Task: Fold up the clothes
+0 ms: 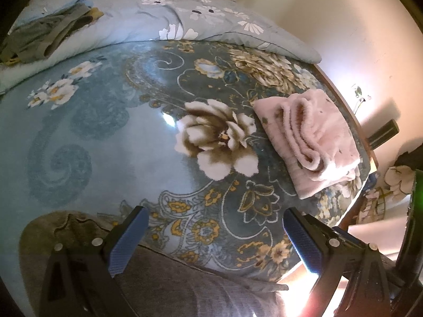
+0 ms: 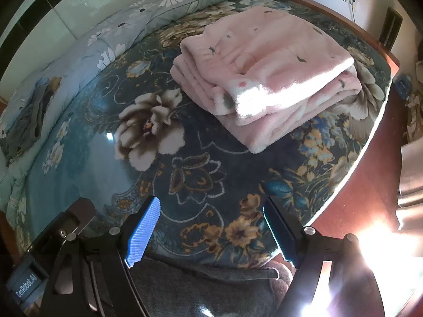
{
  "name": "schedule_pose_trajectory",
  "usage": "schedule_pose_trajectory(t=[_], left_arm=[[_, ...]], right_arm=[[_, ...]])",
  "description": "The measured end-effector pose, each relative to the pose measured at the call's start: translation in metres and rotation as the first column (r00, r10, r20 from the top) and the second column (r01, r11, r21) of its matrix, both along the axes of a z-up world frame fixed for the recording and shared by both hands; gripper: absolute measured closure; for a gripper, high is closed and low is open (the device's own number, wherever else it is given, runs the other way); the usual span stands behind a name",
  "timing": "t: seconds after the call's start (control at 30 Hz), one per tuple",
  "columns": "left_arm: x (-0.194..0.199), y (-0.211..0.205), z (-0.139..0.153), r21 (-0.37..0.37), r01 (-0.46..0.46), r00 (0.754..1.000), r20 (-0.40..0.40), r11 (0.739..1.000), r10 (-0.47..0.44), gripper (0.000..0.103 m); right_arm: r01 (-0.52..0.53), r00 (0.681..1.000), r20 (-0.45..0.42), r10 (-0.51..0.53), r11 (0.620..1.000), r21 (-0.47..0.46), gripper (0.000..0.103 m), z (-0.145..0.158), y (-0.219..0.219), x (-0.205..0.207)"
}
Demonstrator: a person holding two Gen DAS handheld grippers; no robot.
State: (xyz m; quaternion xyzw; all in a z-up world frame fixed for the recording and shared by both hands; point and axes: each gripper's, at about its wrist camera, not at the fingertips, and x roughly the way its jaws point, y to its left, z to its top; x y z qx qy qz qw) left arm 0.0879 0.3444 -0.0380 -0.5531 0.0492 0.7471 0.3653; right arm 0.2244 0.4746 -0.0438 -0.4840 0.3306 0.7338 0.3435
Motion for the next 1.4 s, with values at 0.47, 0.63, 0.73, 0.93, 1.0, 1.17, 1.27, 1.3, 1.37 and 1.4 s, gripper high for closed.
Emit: schedule_pose_trajectory(t=[0.47, 0.63, 0.73, 0.93, 1.0, 1.17, 1.27, 1.3, 1.37, 1.4], left_arm=[[-0.001, -0.001, -0.002, -0.009, -0.008, 1.000, 0.007, 1.000, 0.008, 0.000], [-0.001, 0.000, -0.003, -0.006, -0.005, 1.000, 0.017, 1.000, 0.005, 0.000], [0.000, 0.003, -0.004, -0.006, 0.005, 1.000, 0.022, 1.000, -0.005, 0.000], [0.006, 0.009, -0.004, -0.013, 0.034, 0.999, 0.009, 0.999, -0.033, 0.000], [0.007, 0.011, -0.004, -0.015, 0.040, 0.999, 0.004, 0.999, -0.040, 0.000], [0.006, 0.010, -0.006, -0.011, 0.039, 0.999, 0.020, 0.999, -0.039, 0.000], [0.006, 0.010, -0.006, -0.004, 0.038, 0.999, 0.030, 0.999, -0.038, 0.000], [0.006, 0.010, -0.006, -0.002, 0.037, 0.999, 0.031, 0.999, -0.037, 0.000], [0.005, 0.009, -0.006, 0.001, 0.037, 0.999, 0.037, 0.999, -0.037, 0.000], [0.005, 0.010, -0.007, 0.001, 0.036, 0.999, 0.041, 0.999, -0.036, 0.000]], right_arm=[[0.007, 1.000, 0.018, -0.007, 1.000, 0.015, 0.021, 0.001, -0.002, 0.000], [0.010, 0.999, 0.035, -0.011, 1.000, 0.029, 0.021, 0.003, -0.002, 0.000], [0.015, 0.999, 0.041, -0.016, 0.999, 0.034, 0.021, 0.003, -0.001, 0.001], [0.035, 0.998, 0.055, -0.037, 0.999, 0.039, 0.021, 0.002, 0.002, 0.008], [0.038, 0.997, 0.058, -0.040, 0.998, 0.041, 0.021, 0.002, 0.002, 0.009], [0.043, 0.997, 0.055, -0.045, 0.998, 0.037, 0.021, 0.001, 0.001, 0.011], [0.042, 0.998, 0.054, -0.044, 0.998, 0.042, 0.021, 0.002, 0.000, 0.010], [0.041, 0.998, 0.054, -0.043, 0.998, 0.045, 0.021, 0.002, 0.000, 0.010], [0.040, 0.998, 0.055, -0.042, 0.998, 0.048, 0.021, 0.003, 0.000, 0.009], [0.039, 0.998, 0.055, -0.042, 0.998, 0.049, 0.021, 0.003, 0.000, 0.009]])
